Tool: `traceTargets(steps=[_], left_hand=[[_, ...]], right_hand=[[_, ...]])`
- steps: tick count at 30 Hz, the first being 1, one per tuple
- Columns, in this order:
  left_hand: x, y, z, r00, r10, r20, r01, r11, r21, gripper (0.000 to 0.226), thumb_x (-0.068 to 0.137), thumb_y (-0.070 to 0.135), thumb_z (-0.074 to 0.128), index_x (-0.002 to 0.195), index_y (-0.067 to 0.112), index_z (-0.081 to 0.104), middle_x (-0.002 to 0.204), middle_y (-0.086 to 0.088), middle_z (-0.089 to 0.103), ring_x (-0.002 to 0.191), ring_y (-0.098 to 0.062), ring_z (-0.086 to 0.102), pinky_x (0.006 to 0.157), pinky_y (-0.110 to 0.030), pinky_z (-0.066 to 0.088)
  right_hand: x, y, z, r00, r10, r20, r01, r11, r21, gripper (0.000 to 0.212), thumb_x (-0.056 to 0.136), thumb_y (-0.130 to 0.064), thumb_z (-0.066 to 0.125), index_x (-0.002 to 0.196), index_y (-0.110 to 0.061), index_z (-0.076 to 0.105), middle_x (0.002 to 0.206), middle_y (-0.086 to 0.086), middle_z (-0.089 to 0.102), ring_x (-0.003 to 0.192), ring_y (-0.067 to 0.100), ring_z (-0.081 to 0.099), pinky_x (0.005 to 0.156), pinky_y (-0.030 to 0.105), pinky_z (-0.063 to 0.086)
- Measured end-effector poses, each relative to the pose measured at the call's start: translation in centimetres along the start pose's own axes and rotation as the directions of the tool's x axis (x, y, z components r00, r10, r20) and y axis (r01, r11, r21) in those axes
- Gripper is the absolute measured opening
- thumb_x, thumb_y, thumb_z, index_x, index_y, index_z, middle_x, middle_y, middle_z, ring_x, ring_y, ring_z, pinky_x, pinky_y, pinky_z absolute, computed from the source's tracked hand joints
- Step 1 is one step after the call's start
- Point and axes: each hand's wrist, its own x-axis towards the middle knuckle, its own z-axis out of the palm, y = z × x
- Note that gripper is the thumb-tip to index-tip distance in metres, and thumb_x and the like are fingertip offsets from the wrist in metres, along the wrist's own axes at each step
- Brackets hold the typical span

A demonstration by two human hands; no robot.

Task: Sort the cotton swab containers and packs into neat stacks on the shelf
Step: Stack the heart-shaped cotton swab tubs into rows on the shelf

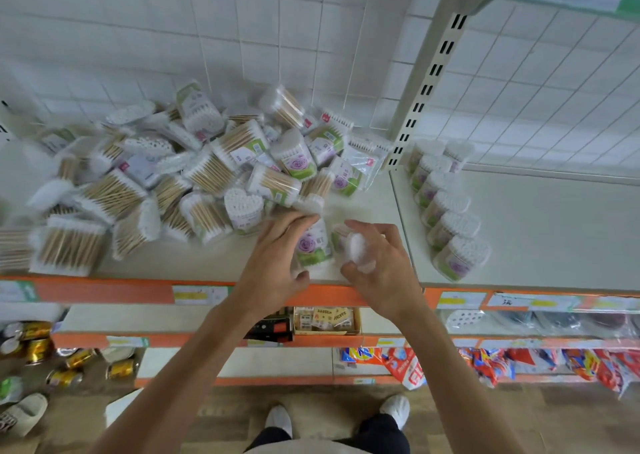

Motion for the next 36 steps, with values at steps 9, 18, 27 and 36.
traceTargets(steps=[9, 18, 27, 36], left_hand=[[-0.2, 0.5, 0.3, 0.999, 0.008, 0.035, -0.007, 1.000, -0.030, 0.095, 0.073, 0.003, 0.081, 0.154, 0.021, 0.034, 0.146, 0.006, 0.032, 0.138, -0.020, 0.033, 0.117, -0.039, 0.033], [-0.3, 1.1, 0.9, 0.997, -0.047, 0.055, 0.057, 0.976, -0.210, 0.085, 0.077, 0.007, 0.084, 0.141, 0.044, 0.041, 0.139, 0.006, 0.046, 0.129, 0.012, 0.039, 0.104, -0.011, 0.039], [0.1, 2.2, 1.4, 0.941, -0.318, 0.116, 0.335, 0.827, -0.451, 0.063, 0.082, 0.031, 0.080, 0.139, 0.028, 0.053, 0.133, 0.011, 0.057, 0.120, 0.013, 0.052, 0.087, -0.007, 0.048], [0.7, 4.6, 1.7, 0.863, -0.505, 0.031, 0.450, 0.737, -0.504, 0.052, 0.081, 0.028, 0.081, 0.129, 0.029, 0.060, 0.122, 0.012, 0.061, 0.103, -0.006, 0.066, 0.070, -0.016, 0.055]], right_hand=[[-1.0, 0.5, -0.6, 0.983, 0.036, -0.181, -0.033, 0.999, 0.015, 0.044, 0.089, -0.039, 0.071, 0.129, -0.033, 0.055, 0.125, -0.010, 0.055, 0.110, 0.010, 0.054, 0.094, 0.031, 0.047], [-1.4, 2.3, 0.8, 0.987, 0.051, -0.152, -0.042, 0.997, 0.061, 0.055, 0.094, -0.042, 0.064, 0.145, -0.041, 0.042, 0.142, -0.009, 0.047, 0.127, 0.016, 0.050, 0.101, 0.045, 0.051], [-1.3, 2.6, 0.8, 0.987, 0.045, -0.156, -0.035, 0.997, 0.068, 0.060, 0.093, -0.036, 0.068, 0.147, -0.039, 0.042, 0.141, -0.004, 0.050, 0.126, 0.019, 0.048, 0.097, 0.044, 0.052], [-0.2, 1.9, -1.7, 0.998, -0.024, -0.061, 0.025, 1.000, 0.002, 0.063, 0.092, -0.037, 0.070, 0.150, -0.034, 0.043, 0.138, 0.000, 0.056, 0.120, 0.021, 0.056, 0.099, 0.039, 0.049]])
